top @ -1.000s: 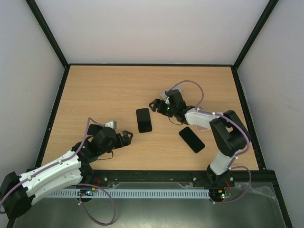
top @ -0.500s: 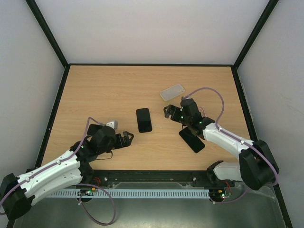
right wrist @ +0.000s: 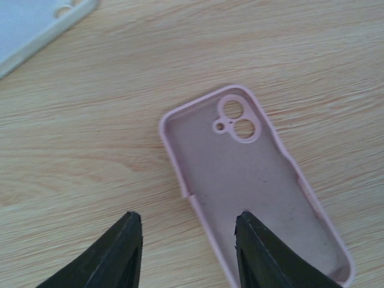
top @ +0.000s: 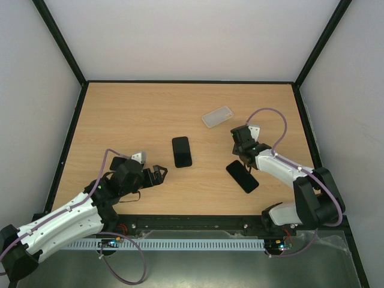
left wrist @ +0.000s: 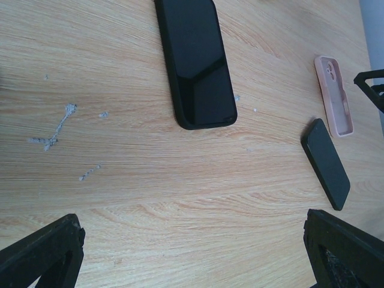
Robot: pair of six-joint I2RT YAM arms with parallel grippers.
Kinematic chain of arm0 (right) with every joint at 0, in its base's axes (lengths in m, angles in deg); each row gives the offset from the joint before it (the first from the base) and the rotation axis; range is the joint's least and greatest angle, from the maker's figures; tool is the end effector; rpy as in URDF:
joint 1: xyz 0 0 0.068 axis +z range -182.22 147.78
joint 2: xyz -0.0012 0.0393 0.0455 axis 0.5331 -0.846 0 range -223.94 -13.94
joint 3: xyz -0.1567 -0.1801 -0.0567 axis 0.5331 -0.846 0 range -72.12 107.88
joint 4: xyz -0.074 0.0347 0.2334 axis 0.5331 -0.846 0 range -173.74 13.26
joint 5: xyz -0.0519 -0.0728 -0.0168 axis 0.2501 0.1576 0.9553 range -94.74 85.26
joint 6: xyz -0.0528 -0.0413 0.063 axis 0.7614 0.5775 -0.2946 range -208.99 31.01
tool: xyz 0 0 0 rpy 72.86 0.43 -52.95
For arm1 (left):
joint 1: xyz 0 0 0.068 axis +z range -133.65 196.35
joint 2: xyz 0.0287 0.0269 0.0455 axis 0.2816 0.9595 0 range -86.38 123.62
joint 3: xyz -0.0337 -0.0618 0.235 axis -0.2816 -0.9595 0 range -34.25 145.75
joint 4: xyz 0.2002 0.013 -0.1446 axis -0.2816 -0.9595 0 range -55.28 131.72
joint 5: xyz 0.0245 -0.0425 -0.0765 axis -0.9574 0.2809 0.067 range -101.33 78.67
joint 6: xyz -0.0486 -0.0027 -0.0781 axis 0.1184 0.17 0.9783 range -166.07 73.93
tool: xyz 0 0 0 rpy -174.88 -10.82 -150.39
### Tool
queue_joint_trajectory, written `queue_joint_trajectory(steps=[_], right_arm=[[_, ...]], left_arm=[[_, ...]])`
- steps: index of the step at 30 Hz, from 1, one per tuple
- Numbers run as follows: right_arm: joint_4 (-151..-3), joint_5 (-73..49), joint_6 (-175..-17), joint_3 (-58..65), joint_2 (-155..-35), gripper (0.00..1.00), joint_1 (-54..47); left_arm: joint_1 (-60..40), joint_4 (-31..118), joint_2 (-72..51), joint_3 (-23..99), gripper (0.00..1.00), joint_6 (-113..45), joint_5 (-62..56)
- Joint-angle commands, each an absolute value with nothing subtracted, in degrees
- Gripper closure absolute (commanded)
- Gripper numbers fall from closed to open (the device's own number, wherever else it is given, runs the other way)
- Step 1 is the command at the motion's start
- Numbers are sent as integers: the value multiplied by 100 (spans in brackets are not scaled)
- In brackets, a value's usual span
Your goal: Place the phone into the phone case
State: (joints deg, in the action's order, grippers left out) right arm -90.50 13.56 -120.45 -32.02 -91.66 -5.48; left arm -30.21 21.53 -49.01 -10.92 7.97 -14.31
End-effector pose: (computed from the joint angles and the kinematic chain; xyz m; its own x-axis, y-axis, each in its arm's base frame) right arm 0.2651 0.1045 0.1318 -0.7267 0.1889 -0.6605 0.1491 0.9819 0.1167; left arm 0.1404 -0.1420 0.1708 -0.7902 -0.3412 -0.5092 0.0954 0.7521 -0.6521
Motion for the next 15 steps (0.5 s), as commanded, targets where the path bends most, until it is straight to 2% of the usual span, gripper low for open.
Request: queue_joint_trajectory(steps=[1, 8, 15], right_arm=[[-8818, 963, -11693, -3280, -9367, 59, -965], [-8695, 682, -11658, -3165, -9762, 57, -1256], [-8855, 417, -11532, -2694, -10419, 60, -1391]], left_arm=[[-2978, 2053, -4943, -1038, 1, 849, -1429], [-2979, 2168, -4930, -1087, 1, 860, -1389], [-2972, 2195, -4940, -1098, 1, 851, -1388]])
